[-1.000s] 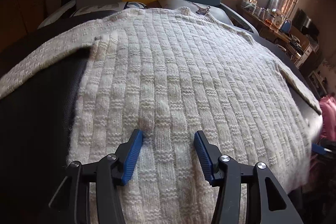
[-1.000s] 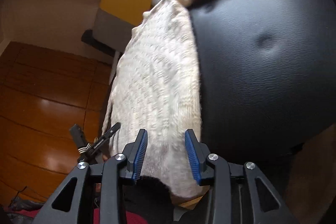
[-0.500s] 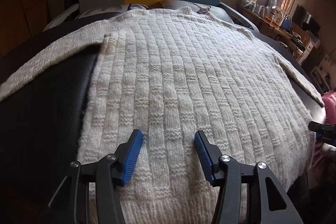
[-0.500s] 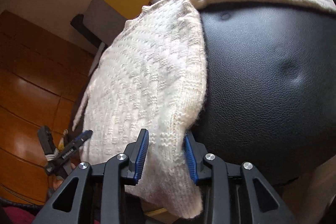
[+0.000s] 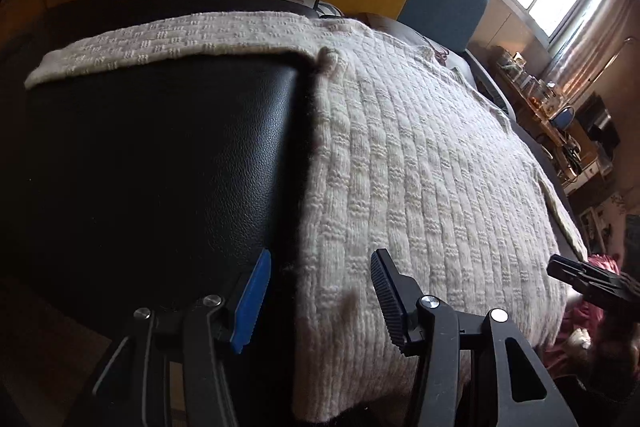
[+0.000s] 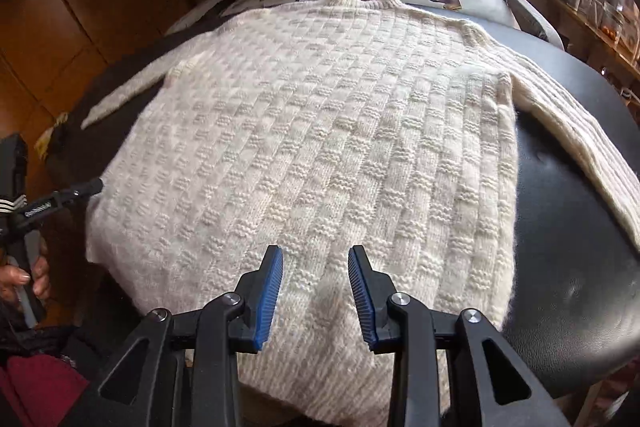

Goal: Fold clothes

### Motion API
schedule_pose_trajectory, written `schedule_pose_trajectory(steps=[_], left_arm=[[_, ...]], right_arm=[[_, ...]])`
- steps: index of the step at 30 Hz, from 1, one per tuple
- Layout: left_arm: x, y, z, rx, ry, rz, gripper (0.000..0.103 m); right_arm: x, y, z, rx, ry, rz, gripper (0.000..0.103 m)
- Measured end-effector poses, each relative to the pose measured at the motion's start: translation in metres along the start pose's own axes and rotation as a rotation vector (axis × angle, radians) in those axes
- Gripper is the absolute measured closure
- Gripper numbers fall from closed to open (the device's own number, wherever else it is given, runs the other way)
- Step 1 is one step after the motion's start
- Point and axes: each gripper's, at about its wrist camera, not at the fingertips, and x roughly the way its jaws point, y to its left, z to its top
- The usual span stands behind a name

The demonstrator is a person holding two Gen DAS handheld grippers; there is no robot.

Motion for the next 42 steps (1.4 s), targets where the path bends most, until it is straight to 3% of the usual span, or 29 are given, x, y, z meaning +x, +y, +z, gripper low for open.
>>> schedule_pose_trajectory(steps=[3, 6, 8, 15, 19, 23, 29, 32, 35, 38, 42], left_arm=[[0.006, -0.010, -0.002, 0.033, 0.021, -0.015, 0.051], [0.009, -0.022, -0.005, 0.096, 0.027, 0.016, 0.078], [0.009, -0.019, -0.006, 0.088, 0.030, 0.022, 0.082], [0.018, -0.030, 0.017, 0.082, 0.024, 0.011, 0.076], [0.026, -0.044, 0.036, 0.102, 0.013, 0.002, 0.064], [0.034, -0.058, 0.055, 0.122, 0.002, -0.007, 0.063], [0.059, -0.067, 0.062, 0.149, 0.039, 0.043, 0.063], [0.064, -0.068, 0.058, 0.177, 0.049, 0.080, 0.063], [0.063, -0.072, 0.066, 0.165, 0.062, 0.070, 0.061], [0.068, -0.092, 0.079, 0.180, 0.064, 0.028, 0.060], [0.079, -0.131, 0.093, 0.248, 0.075, -0.025, 0.054]], right_arm=[[0.009, -0.008, -0.004, 0.019, 0.024, -0.061, 0.069], [0.007, -0.024, -0.012, 0.058, 0.011, -0.053, 0.069], [0.005, -0.034, -0.017, 0.078, -0.002, -0.044, 0.071], [0.002, -0.032, -0.020, 0.068, -0.019, -0.047, 0.069], [-0.010, -0.026, -0.002, 0.066, -0.051, -0.018, 0.068], [-0.012, -0.021, 0.025, 0.035, -0.102, -0.025, 0.066], [0.011, -0.030, 0.039, 0.030, -0.051, -0.137, 0.065], [0.022, -0.046, 0.028, 0.074, -0.025, -0.139, 0.064], [0.022, -0.054, 0.025, 0.107, -0.028, -0.098, 0.061], [-0.007, -0.101, -0.001, 0.302, -0.122, -0.050, 0.040], [-0.048, -0.169, -0.038, 0.579, -0.257, 0.016, 0.039]])
